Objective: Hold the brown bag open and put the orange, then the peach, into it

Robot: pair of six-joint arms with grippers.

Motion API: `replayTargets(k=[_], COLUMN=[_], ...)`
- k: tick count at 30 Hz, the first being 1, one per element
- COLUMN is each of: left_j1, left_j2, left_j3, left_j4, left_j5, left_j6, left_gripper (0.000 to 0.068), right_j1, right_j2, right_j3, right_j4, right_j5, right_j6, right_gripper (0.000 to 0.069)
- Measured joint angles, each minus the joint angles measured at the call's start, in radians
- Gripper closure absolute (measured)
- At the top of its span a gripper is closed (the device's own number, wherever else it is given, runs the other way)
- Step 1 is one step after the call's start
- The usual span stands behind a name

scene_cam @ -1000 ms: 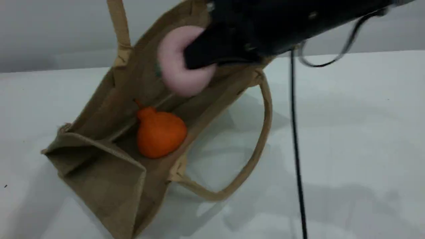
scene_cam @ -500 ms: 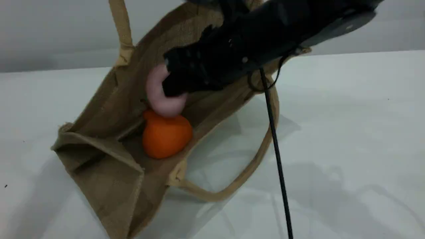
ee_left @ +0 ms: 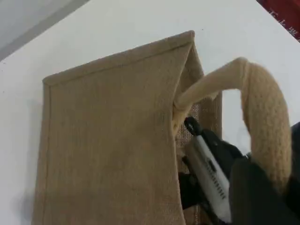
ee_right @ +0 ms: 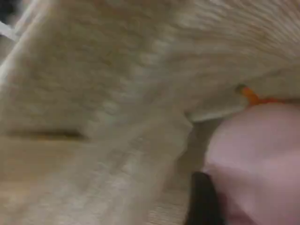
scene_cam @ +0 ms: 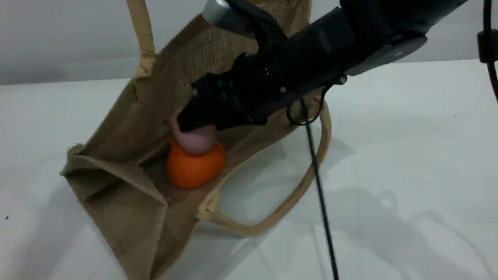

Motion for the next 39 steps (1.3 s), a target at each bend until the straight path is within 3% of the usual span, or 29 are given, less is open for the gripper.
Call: replayTargets(k=[2, 6, 12, 18, 23, 29, 39], left_j1=[0.000, 0.000, 0.000, -0.031, -0.087, -0.139, -0.142], left_j2=[0.000, 0.000, 0.017, 0.074, 0.139, 0.218, 0.311], left_j3=[0.000, 0.000, 0.000, 0.000, 0.000, 0.000, 0.000], left_j4=[0.001, 0.003, -0.004, -0.028, -0.026, -0.030, -0.022], left_j5=[0.000, 0.000, 0.000, -0.004, -0.004, -0.004, -0.004], left_j6=[0.001, 0.003, 0.025, 0.041, 0.059, 0.066, 0.079], left_gripper=[0.0596, 0.0596, 0.0596, 0.0596, 0.0596, 0.0596, 0.0596], right_j1=[-0.008, -0.054, -0.213, -0.382, -0.485, -0.511, -0.511], right_j2=[-0.025, -0.098, -0.256, -0.464, -0.659, -0.852, -0.985], right_j3=[0.000, 0.000, 0.000, 0.000, 0.000, 0.000, 0.001], right_j4=[-0.001, -0.087, -0.352, -0.440, -0.501, -0.675, -0.883], right_j5=[0.042, 0.123, 0.322, 0.516, 0.541, 0.555, 0.588], right_j6=[0.018, 0.116, 0.327, 0.431, 0.499, 0.646, 0.839], right_gripper=[0.0195, 0.0153, 0.0167, 0.0208, 0.0213, 0.0213, 0.0213])
